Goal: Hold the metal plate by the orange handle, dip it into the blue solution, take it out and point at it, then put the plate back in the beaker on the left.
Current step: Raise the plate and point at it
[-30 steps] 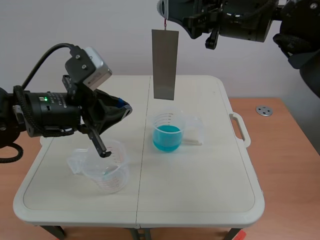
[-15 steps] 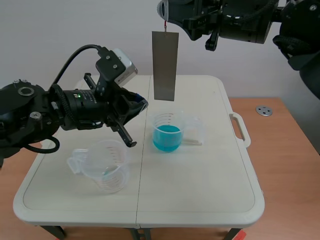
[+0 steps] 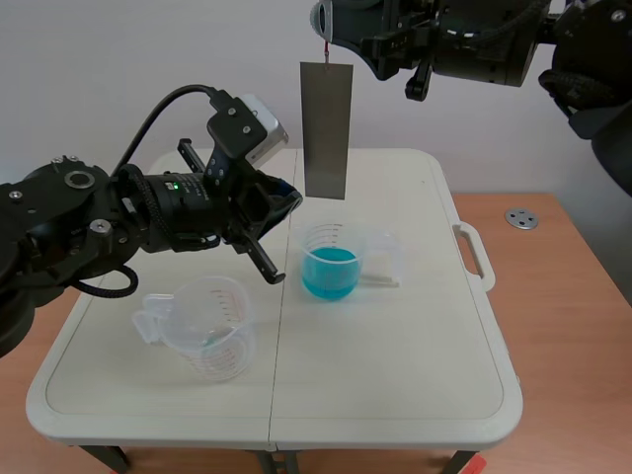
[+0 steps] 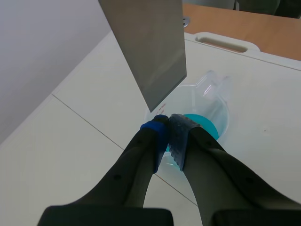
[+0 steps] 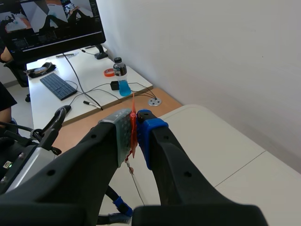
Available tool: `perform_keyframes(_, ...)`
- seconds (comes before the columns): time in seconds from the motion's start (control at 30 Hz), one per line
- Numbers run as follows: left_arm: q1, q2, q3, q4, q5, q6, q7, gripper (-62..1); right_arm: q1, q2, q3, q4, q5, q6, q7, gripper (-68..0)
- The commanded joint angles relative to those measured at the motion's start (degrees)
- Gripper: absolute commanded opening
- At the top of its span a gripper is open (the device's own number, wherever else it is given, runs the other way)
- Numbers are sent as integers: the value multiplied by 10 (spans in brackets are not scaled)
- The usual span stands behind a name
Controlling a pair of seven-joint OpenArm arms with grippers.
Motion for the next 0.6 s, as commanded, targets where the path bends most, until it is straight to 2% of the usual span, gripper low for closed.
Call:
perform_keyframes(0.0, -8, 0, -4, 6, -4, 3, -8, -594, 10, 3, 5, 9, 10, 7, 10, -662)
perform_keyframes(0.57, -8, -7, -5, 6, -5, 5, -5, -594, 10, 3, 5, 9, 10, 7, 10, -662)
